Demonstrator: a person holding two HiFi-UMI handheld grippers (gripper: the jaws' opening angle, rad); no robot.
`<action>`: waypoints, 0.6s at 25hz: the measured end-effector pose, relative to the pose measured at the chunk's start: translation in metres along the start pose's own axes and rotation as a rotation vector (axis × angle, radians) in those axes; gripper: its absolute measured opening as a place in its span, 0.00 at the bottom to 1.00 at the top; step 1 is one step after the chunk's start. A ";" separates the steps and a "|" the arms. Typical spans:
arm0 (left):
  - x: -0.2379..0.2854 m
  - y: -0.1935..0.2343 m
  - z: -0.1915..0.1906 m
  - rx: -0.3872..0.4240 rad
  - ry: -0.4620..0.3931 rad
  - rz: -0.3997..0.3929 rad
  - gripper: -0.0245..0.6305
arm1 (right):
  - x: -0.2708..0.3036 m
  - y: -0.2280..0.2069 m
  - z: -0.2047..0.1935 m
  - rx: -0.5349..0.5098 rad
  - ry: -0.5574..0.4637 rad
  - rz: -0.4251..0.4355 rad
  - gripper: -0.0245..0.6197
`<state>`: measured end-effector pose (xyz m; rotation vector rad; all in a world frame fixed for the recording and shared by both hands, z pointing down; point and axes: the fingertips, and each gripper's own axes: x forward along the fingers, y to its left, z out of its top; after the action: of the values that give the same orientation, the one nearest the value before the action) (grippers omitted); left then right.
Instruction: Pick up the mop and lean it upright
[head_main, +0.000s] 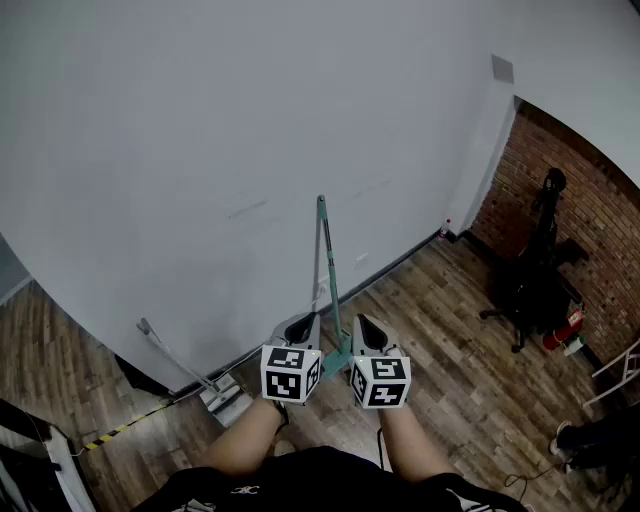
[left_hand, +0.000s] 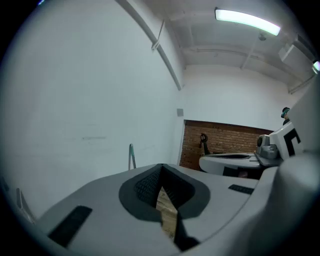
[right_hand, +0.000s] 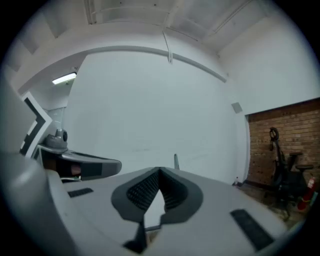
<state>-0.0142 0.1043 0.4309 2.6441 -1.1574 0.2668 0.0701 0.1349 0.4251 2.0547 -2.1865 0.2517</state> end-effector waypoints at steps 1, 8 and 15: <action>0.003 0.002 0.002 0.003 -0.003 0.003 0.03 | 0.004 0.000 0.001 -0.004 0.001 0.003 0.06; 0.008 0.019 0.000 -0.054 0.006 -0.008 0.03 | 0.016 0.005 0.002 0.009 0.000 0.013 0.06; 0.011 0.036 0.000 -0.056 0.009 -0.017 0.03 | 0.031 0.019 0.000 0.004 0.012 0.019 0.06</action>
<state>-0.0332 0.0732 0.4391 2.6005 -1.1232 0.2396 0.0490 0.1062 0.4306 2.0297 -2.2009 0.2700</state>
